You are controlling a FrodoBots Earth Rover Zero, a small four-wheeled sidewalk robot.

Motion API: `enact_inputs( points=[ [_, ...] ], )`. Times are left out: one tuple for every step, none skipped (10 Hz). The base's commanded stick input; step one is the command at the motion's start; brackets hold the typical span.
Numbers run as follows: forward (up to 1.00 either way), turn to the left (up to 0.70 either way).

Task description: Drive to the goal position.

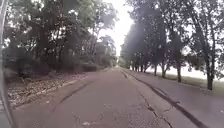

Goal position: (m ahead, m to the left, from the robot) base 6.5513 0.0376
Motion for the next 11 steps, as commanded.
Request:
enact_inputs(
  points=[
    [0.07, 0.0],
    [0.07, 0.0],
    [0.07, 0.0],
    [0.07, 0.0],
    [0.07, 0.0],
    [0.07, 0.0],
    [0.07, 0.0],
    [0.07, 0.0],
    [0.07, 0.0],
    [0.07, 0.0],
    [0.07, 0.0]
  ],
)
